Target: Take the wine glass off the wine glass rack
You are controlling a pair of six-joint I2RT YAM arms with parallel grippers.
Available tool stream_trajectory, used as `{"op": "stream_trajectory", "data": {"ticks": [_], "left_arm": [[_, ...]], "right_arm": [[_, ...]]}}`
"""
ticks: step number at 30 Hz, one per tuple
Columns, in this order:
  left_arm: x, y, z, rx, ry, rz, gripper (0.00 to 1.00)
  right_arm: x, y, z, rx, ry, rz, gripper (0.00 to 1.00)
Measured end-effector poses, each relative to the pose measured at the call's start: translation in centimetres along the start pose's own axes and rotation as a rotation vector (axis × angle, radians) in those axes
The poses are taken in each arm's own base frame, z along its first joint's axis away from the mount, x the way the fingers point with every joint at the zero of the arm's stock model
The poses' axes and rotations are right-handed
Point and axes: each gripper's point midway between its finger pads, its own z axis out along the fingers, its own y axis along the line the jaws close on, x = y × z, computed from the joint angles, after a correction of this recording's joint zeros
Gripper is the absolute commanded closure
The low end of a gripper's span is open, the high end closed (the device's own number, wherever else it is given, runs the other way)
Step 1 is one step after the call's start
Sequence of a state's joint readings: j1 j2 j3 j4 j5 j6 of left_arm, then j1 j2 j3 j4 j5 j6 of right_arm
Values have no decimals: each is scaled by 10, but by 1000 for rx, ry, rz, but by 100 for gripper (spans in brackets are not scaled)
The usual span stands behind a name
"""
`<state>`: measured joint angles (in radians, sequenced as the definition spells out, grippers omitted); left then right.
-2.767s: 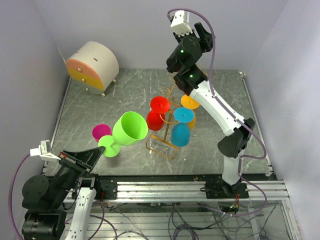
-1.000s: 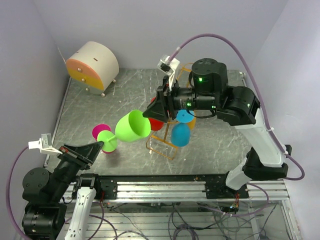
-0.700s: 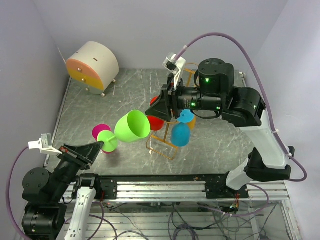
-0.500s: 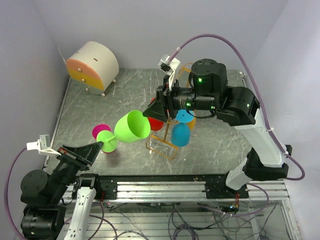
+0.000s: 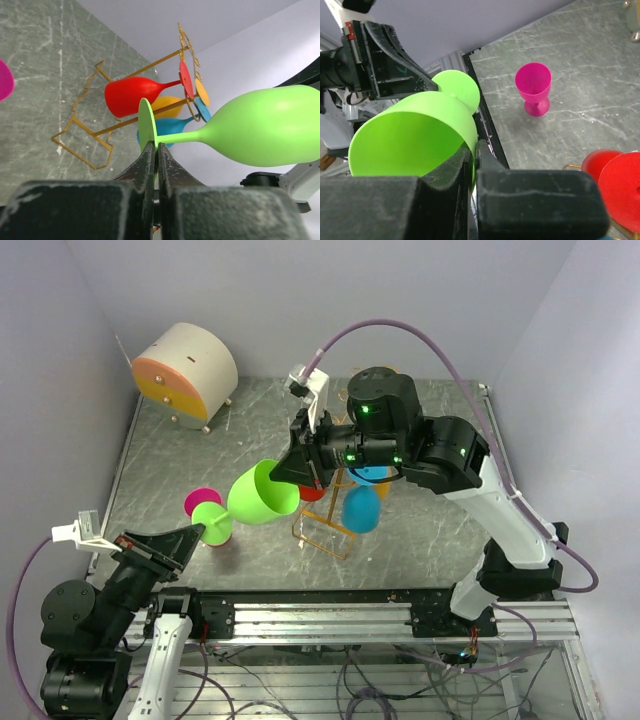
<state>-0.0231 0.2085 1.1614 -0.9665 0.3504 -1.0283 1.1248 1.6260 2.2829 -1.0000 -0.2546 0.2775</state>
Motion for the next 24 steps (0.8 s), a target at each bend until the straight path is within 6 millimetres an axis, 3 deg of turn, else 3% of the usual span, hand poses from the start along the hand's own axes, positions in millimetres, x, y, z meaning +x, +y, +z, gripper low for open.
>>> {"op": "stream_trajectory", "data": {"ticks": [2,6,14,17,19,21,24], "left_arm": [[-1,3,-1,-17,-8,2,72],[-6,6,-11,-62,-42,26,59],[-14,14,-34,-150,-106,57,54],[-13,18,-40,-173,-113,64,55],[-12,20,-43,-183,-112,73,56],[-10,22,-46,-195,-110,82,56],[-9,27,-50,-221,-121,98,57]], "right_arm": [[1,-3,4,12,5,0,100],[-2,-18,11,91,-10,2,100],[-45,-52,29,267,-163,-39,100],[-58,-64,55,303,-203,-59,100],[-60,-78,84,330,-213,-73,100],[-51,-92,114,352,-192,-80,100],[-21,-120,155,391,-118,-75,100]]}}
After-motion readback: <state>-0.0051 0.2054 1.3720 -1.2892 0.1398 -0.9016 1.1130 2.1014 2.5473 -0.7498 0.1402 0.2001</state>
